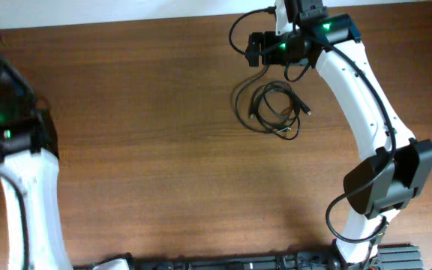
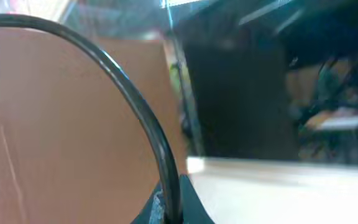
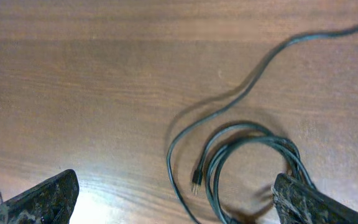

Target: Untangle cables

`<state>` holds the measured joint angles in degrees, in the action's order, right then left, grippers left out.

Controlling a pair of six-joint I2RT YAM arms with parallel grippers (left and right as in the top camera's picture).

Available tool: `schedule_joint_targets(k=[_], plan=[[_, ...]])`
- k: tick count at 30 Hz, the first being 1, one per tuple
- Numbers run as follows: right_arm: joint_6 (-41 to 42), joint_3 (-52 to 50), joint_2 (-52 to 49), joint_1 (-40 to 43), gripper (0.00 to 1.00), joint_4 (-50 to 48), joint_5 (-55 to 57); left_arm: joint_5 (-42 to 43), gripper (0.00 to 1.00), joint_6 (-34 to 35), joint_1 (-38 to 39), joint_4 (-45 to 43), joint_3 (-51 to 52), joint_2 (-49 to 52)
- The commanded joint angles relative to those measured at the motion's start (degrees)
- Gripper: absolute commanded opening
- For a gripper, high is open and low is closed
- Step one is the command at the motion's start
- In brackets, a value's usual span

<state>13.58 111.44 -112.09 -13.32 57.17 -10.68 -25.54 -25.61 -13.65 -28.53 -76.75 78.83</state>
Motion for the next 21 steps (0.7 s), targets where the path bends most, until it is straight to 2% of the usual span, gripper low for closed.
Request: schedule_joint_targets(k=[1,3,5,7,8,9,10,11,13,15,16,18,20,21], plan=[[0.3,0.0,0.2,-0.2,0.99,0.1,-0.3,-8.7,0.00,-2.1,-0.9,12.9,-10.3,21.6],[0.3,0.0,0.2,-0.2,0.98,0.1,-0.3,-11.8,0.00,2.4,-1.9,22.6,-12.6,34.5],[0.3,0.0,0.2,-0.2,0.99,0.1,-0.3,-11.5,0.00,14.7,-3.8,30.4,-12.6,41.2],[0.3,0.0,0.2,-0.2,0.99,0.1,-0.3,1.3,0.00,22.9,-5.8,38.1,-12.6,42.9],[0.3,0.0,0.2,-0.2,0.99,0.1,-0.3,2.4,0.00,28.0,-6.8,38.9,-12.6,43.0],[0.3,0.0,0.2,-0.2,0.98,0.1,-0.3,2.5,0.20,31.5,-7.9,39.2,-12.6,43.0],[0.3,0.0,0.2,-0.2,0.99,0.1,-0.3,2.5,0.70,31.6,-8.3,40.7,-12.7,42.9],[0.3,0.0,0.2,-0.2,0.99,0.1,-0.3,2.4,0.99,31.6,-8.3,44.7,-14.2,42.6],[0.3,0.0,0.2,-0.2,0.99,0.1,-0.3,2.4,0.99,31.6,-8.3,57.8,-23.6,42.0],[0.3,0.0,0.2,-0.2,0.99,0.1,-0.3,2.6,0.99,33.1,-8.2,72.2,-38.1,41.0],[0.3,0.0,0.2,-0.2,0.98,0.1,-0.3,4.0,0.99,36.4,-8.2,82.6,-46.3,40.5],[0.3,0.0,0.2,-0.2,0.99,0.1,-0.3,5.4,0.99,44.1,-8.3,93.8,-50.9,40.2],[0.3,0.0,0.2,-0.2,0.98,0.1,-0.3,22.4,0.99,45.5,-8.3,101.4,-50.6,40.3],[0.3,0.0,0.2,-0.2,0.99,0.1,-0.3,26.0,0.99,46.0,-8.2,105.8,-49.6,40.3]])
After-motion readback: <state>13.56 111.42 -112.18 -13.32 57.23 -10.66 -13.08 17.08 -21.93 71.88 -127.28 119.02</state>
